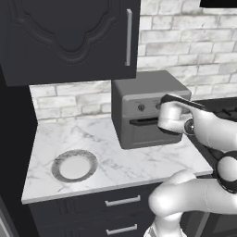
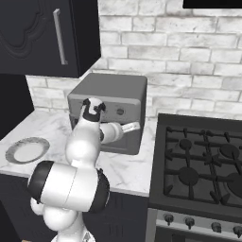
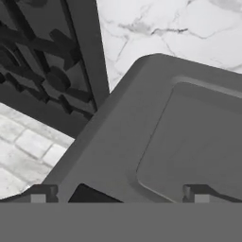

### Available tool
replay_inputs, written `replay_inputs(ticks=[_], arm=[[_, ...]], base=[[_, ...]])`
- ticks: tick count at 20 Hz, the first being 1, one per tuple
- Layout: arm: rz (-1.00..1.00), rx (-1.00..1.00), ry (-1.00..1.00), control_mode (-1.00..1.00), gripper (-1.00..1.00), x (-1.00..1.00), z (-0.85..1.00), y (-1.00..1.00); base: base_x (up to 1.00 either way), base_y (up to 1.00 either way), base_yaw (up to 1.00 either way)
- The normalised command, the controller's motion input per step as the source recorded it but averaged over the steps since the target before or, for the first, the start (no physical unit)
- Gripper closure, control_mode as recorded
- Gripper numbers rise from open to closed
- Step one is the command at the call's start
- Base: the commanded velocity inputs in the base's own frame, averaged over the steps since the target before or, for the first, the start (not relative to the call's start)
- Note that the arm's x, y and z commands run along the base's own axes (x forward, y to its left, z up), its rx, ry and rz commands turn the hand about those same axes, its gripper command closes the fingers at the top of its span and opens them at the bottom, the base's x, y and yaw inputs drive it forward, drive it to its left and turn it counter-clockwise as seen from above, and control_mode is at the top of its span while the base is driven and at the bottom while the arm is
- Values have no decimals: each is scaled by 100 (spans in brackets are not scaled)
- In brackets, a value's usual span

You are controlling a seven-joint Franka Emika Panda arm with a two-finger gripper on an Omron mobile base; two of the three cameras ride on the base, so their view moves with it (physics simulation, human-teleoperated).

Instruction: Pull the toaster oven rack outwards. Pick up the baguette from the plate and place it on the toaster oven rack. Close the toaster oven door fully and set the temperature to the lowest setting.

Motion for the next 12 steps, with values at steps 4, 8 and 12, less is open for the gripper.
replay_inputs(ticks=[4, 8, 12], arm=[[0, 0, 0, -100, -100, 51, 97, 17], [2, -2, 3, -100, -100, 23, 100, 0], [6, -11, 18, -100, -100, 41, 100, 0]], base=[[0, 0, 0], [0, 0, 0], [0, 0, 0]])
